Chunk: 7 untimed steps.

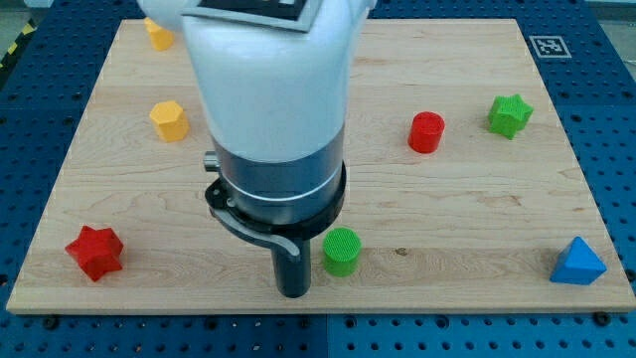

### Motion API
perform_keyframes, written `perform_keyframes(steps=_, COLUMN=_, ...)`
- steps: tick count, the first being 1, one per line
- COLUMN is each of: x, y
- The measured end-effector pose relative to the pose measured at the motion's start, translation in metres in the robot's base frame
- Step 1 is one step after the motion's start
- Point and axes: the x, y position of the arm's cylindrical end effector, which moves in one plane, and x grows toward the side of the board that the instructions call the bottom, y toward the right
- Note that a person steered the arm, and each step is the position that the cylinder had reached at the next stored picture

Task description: Move the green circle towards the center right side

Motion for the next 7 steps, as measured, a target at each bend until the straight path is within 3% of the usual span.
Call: perform_keyframes(steps=7, x=-0.051, y=0.077)
